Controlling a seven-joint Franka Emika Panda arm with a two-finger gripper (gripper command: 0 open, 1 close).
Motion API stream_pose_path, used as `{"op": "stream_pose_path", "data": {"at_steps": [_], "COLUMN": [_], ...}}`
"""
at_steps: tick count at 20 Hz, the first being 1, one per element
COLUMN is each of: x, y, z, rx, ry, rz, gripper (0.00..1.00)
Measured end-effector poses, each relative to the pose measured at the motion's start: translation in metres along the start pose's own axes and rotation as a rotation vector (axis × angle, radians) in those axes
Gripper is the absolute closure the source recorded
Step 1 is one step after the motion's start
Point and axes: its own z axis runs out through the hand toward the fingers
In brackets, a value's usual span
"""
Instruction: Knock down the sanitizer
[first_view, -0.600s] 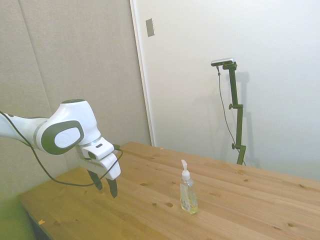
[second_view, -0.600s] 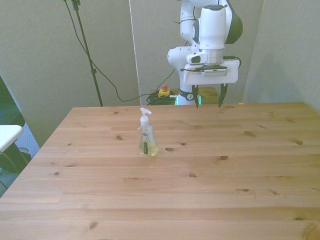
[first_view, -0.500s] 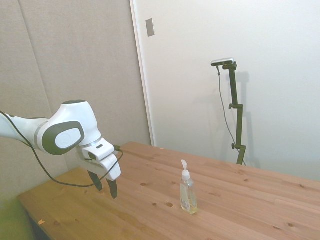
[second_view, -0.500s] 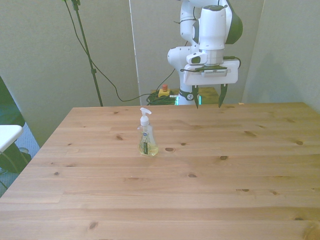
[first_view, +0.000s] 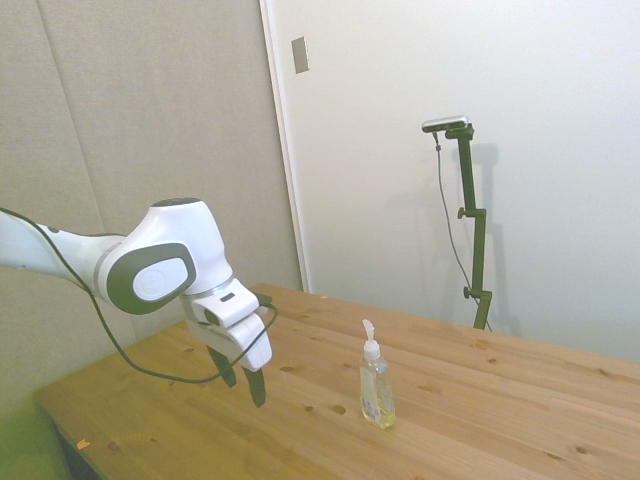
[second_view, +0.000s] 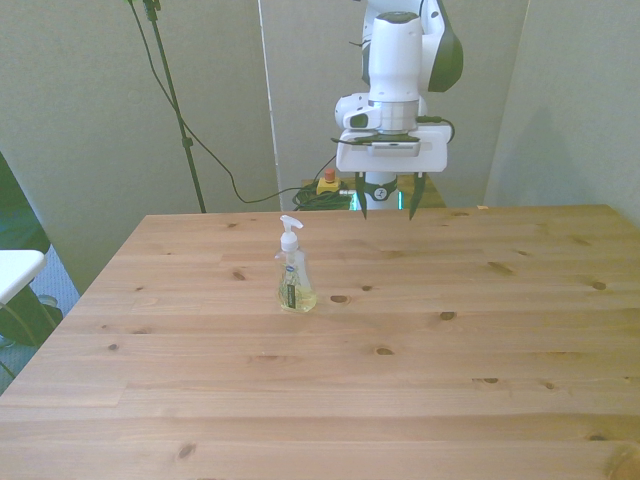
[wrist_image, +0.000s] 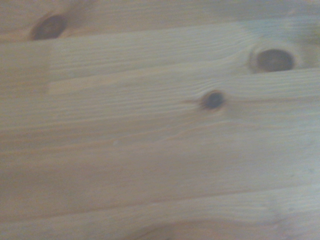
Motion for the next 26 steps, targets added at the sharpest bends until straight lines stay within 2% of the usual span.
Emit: {"op": "stream_pose_path", "data": {"at_steps": [1,2,7,13,26], "x": [0.011,0.020,0.058,0.088,0.130], "y": [0.003,0.006,0.007,-0.001,-0.017], "z": [0.000,0.000,0.000,0.011,0.031], "rx": [-0.002,-0.003,0.004,-0.010,-0.040], "ry": [0.005,0.008,0.017,0.019,0.010], "rz": [0.017,0.032,0.082,0.103,0.128], "gripper": [0.00,1.00,1.00,1.00,1.00]}}
